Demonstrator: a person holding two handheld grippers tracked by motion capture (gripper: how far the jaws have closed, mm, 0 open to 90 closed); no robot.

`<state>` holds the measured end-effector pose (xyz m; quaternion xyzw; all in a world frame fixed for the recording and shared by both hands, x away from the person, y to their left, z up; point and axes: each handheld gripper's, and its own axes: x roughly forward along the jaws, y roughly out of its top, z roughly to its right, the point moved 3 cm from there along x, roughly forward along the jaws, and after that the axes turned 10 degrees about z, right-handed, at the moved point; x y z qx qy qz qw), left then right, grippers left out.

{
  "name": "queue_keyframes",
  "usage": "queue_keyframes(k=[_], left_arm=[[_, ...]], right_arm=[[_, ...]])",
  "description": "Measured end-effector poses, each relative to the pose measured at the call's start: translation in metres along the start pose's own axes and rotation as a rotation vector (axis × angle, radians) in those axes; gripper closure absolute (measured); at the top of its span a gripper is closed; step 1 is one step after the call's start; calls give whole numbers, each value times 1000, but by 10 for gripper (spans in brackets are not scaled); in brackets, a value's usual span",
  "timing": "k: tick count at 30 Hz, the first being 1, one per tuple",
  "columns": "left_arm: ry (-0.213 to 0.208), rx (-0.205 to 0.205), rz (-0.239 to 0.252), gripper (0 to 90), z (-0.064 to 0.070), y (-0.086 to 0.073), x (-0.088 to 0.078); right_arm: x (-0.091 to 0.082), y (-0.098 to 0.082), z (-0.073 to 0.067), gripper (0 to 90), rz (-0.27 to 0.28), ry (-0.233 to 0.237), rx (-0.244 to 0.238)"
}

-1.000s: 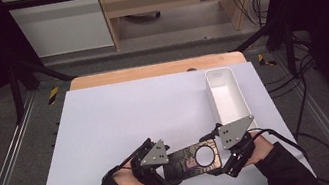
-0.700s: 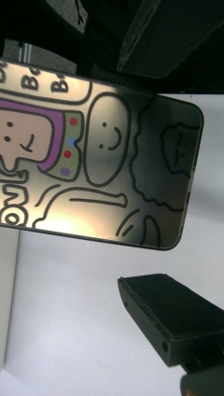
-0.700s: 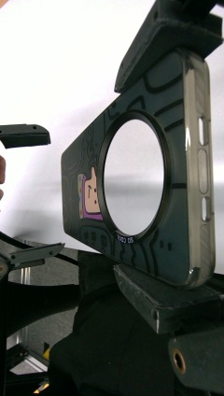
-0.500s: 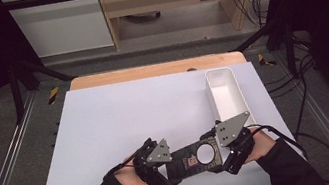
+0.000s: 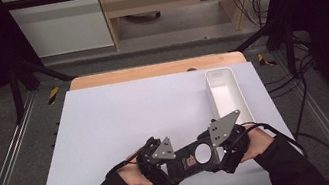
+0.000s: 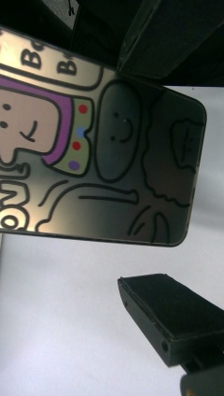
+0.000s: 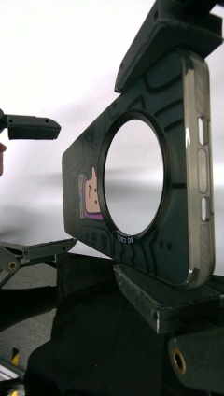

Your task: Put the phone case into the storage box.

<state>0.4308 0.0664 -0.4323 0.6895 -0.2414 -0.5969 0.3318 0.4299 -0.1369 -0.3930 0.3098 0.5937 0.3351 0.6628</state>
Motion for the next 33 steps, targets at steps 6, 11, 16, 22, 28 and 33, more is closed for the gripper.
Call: queue_keyframes(k=[6, 11, 16, 22, 28, 33], left_arm=[[-14, -2, -20, 0, 2, 2, 5], [-31, -2, -43, 0, 5, 3, 12], [-31, 7, -66, 0, 6, 5, 16], [-30, 12, -101, 0, 7, 7, 22], [-35, 13, -131, 0, 7, 8, 27], [-32, 28, -159, 11, 8, 10, 31]], right_arm=[[3, 3, 1, 122, -41, 5, -6], [5, 8, 0, 123, -71, 3, -17], [6, 12, 0, 122, -91, 2, -24], [9, 15, 1, 123, -114, -1, -32], [12, 16, 1, 122, -135, 5, -29], [15, 17, 1, 122, -150, 11, -27]])
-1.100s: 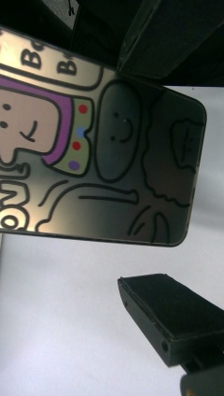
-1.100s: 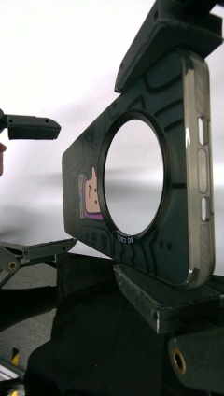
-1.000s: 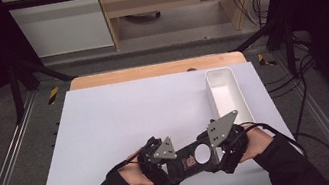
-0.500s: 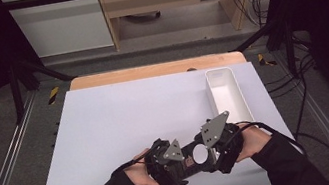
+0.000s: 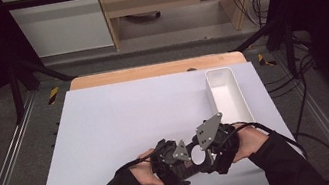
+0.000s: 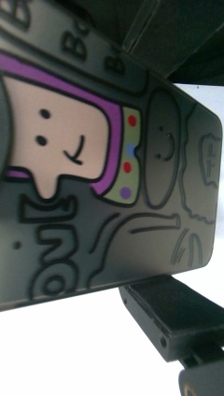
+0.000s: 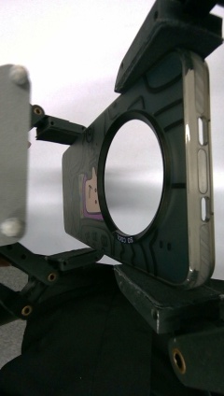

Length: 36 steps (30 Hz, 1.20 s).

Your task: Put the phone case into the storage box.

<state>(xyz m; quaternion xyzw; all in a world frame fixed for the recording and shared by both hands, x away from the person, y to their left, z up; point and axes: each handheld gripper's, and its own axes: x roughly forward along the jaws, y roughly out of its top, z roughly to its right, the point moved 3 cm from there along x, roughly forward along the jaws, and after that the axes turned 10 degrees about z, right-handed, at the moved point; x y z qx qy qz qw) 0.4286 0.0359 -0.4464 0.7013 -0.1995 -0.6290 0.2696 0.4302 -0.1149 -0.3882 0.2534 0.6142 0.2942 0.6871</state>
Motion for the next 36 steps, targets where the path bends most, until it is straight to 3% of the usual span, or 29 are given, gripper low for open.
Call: queue_keyframes(k=[16, 26, 31, 36], left_arm=[[-3, 27, -33, 108, 2, 2, 4], [11, 40, 2, 113, 2, 2, -1], [15, 36, 28, 114, 2, 0, -4], [16, 32, 49, 114, 1, -1, -6]], right_arm=[[5, 3, -1, 120, -25, 18, -13], [3, 4, -2, 107, 16, 2, -16], [4, 4, -3, 8, 11, -7, -14], [-4, 8, -2, 1, 105, -18, 0]])
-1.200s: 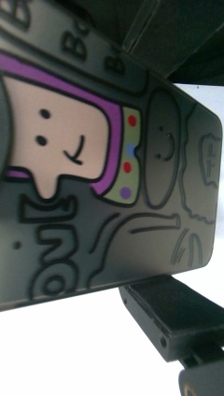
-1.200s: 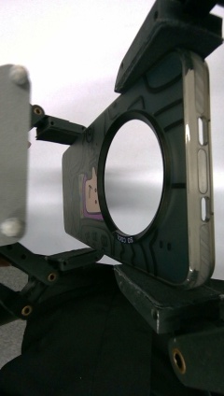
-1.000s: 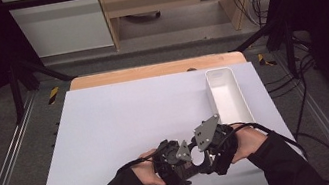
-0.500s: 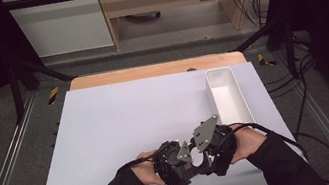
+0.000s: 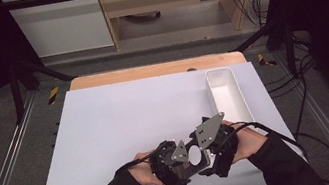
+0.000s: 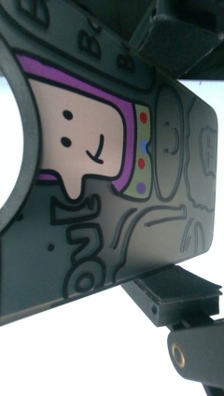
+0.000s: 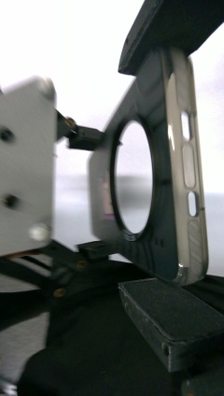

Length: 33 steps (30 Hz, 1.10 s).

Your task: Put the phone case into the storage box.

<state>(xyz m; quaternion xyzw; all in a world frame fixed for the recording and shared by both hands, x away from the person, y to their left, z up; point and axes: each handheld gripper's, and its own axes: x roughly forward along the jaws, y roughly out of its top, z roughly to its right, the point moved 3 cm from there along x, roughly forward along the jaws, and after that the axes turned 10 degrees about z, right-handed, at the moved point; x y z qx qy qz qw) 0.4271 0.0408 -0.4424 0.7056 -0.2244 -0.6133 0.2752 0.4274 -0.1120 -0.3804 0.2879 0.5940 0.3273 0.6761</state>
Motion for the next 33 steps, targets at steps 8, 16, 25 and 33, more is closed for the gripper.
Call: queue_keyframes(k=[8, 16, 25, 33], left_arm=[[19, -33, 89, 113, -2, -6, -8], [47, -80, 204, 113, -3, -12, -12], [59, -125, 292, 113, -2, -18, -11], [44, -159, 359, 113, 0, -22, -14]], right_arm=[[-20, 4, 3, 1, 152, -56, 9], [-26, -5, 1, 1, 236, -84, 39], [-28, -15, -3, 1, 295, -114, 61], [-21, -22, -4, 2, 319, -116, 82]])
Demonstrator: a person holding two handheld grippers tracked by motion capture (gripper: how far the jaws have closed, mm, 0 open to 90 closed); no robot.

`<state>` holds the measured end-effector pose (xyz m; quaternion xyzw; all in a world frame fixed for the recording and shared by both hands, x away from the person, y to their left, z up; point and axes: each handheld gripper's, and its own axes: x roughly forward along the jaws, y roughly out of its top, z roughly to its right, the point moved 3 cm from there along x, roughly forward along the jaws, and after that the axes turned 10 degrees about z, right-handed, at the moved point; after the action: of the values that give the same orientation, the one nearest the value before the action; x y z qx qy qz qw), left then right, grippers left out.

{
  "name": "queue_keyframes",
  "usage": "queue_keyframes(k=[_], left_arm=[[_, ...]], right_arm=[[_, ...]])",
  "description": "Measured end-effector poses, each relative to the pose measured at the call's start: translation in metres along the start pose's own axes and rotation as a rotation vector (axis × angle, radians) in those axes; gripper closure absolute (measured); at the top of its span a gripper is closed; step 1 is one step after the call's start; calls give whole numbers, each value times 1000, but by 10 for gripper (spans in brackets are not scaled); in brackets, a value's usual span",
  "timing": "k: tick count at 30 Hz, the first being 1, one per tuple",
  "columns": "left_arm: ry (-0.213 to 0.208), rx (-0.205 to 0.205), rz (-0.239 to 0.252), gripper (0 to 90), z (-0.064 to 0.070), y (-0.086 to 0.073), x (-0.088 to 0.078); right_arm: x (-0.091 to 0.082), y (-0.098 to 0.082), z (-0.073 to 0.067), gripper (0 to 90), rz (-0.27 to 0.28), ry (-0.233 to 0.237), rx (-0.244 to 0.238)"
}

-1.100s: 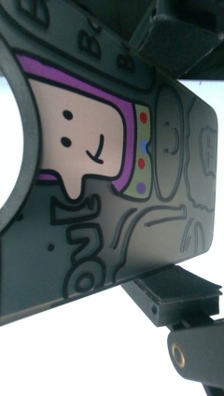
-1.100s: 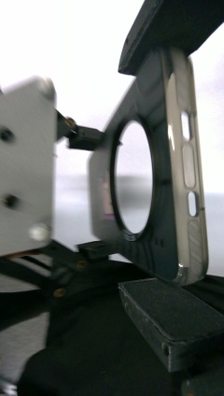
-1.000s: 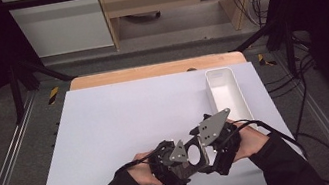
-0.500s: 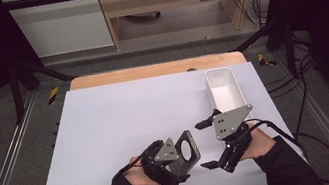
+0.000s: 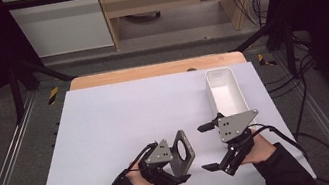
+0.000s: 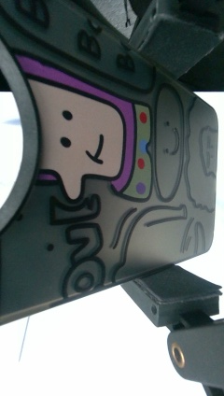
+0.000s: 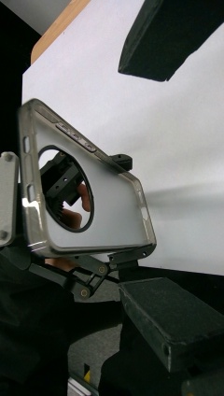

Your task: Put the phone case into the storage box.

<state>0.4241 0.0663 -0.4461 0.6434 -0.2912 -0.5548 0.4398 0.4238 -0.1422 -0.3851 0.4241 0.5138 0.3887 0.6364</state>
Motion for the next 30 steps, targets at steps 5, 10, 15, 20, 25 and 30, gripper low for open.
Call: queue_keyframes(k=[5, 10, 15, 20, 25, 30], left_arm=[[-12, -5, 13, 113, 0, 0, -1], [-31, -3, 6, 113, 0, 0, 0], [-47, -14, 6, 113, -2, 1, 1], [-65, -3, -5, 113, -2, 2, 3], [-78, 12, -11, 113, 1, 5, 5], [-94, 18, -15, 114, 3, 6, 6]], right_arm=[[5, -1, -1, 2, 12, 16, 11], [10, -2, 1, 2, 18, 41, 25], [12, -1, 1, 2, 16, 68, 33], [16, 0, 2, 2, 18, 86, 32], [20, 1, 3, 3, 9, 97, 31], [21, 1, 2, 3, 8, 107, 24]])
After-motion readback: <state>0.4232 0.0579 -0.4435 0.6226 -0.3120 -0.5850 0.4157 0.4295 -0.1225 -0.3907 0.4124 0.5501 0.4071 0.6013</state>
